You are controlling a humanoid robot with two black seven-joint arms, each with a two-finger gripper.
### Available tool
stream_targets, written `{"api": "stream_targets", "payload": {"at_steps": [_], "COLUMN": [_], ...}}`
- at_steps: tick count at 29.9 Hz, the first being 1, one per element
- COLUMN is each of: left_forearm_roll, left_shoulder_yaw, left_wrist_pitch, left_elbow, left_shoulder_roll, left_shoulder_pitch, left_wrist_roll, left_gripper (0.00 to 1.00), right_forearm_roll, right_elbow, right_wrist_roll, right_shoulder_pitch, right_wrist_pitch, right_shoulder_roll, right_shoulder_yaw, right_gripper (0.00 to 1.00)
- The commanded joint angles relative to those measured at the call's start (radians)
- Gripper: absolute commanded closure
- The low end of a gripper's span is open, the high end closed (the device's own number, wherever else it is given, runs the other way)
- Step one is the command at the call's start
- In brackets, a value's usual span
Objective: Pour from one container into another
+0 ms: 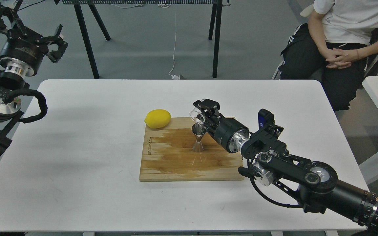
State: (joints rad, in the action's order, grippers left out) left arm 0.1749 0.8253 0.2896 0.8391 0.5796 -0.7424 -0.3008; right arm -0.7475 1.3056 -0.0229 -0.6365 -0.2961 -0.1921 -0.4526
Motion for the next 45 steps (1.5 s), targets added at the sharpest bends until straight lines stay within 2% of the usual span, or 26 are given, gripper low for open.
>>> {"api": "stream_targets", "payload": {"at_steps": [1,16,21,28,45], "left_forearm_roll": [0.0,0.0,0.0,0.0,0.0], "left_shoulder_yaw": [0.0,0.001,0.001,0.001,0.003], "left_wrist_pitch": [0.0,-0.001,0.0,0.0,0.0], "left_elbow": [0.0,0.0,0.0,0.0,0.0], "left_shoulder_roll": [0.0,0.0,0.0,0.0,0.012], "left_shoulder_pitch": [0.0,0.0,0.0,0.0,0.0], "left_wrist_roll": [0.0,0.0,0.0,0.0,-0.001], "left_gripper": [0.0,0.0,0.0,0.0,0.0], "right_forearm_roll": [-0.03,-0.042,-0.055,-0.058,-0.194], "right_elbow": [-0.002,0.001,0.001,0.001,-0.002], "right_wrist_roll": [0.001,0.001,0.027,0.029,0.041], "right_shoulder_pitch": [-0.003,-0.057,-0.058,-0.069,-0.114], "right_wrist_pitch": [0.0,0.0,-0.017,-0.02,-0.049], "right_shoulder_roll": [-0.007,-0.05,-0.05,-0.049,-0.05], "right_shoulder_yaw": [0.003,0.081,0.109,0.123,0.199], "right_gripper": [0.65,0.65,0.65,0.65,0.65]}}
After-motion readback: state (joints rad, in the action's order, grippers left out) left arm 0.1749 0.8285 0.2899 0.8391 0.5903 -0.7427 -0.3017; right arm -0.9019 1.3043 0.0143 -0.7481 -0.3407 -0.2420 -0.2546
